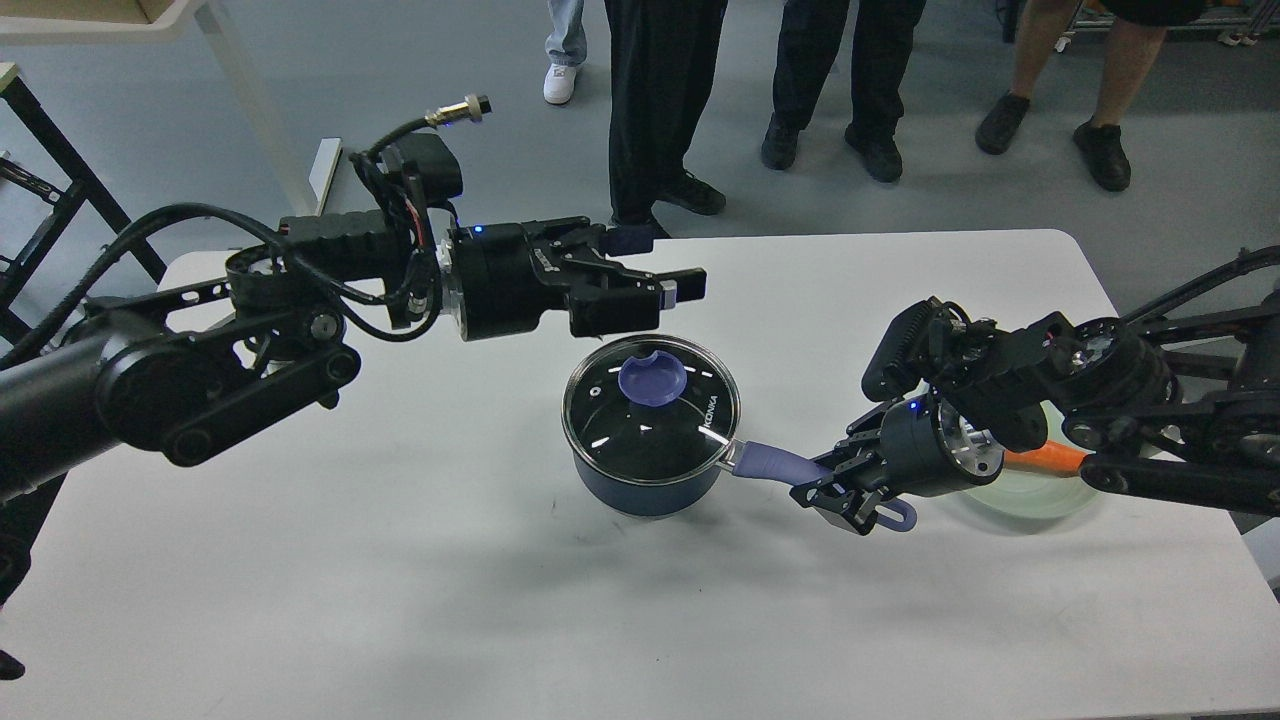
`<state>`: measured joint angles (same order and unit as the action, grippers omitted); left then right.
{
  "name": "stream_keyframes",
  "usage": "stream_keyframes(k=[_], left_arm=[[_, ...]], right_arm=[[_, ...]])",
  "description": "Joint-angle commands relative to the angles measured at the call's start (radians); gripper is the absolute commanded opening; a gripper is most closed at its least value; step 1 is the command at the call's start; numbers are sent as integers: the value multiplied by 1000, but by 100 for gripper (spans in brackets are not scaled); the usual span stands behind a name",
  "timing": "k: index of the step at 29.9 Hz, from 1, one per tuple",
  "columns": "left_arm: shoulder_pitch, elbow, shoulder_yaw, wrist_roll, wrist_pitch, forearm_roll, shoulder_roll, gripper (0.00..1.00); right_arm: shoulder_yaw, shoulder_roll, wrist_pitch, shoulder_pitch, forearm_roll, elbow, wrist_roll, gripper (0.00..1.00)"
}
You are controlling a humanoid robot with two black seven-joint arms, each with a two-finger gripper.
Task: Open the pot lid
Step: 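Reach the left gripper over the pan and grasp the purple lid knob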
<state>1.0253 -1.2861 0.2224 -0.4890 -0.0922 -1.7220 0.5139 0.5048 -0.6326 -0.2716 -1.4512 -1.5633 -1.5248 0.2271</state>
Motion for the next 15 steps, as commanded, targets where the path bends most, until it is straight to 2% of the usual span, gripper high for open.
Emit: stream_keyframes(k=[1,4,15], left_arm=[[22,10,-118,0,92,-148,-3,96],[22,24,-175,3,137,-209,-3,96],[7,137,-184,6,158,-200,-60,96]], right_arm=[[0,-1,0,0,-1,0,0,28],[0,-1,-1,0,-1,0,0,28],[0,-1,-3,0,-3,-1,0,28]])
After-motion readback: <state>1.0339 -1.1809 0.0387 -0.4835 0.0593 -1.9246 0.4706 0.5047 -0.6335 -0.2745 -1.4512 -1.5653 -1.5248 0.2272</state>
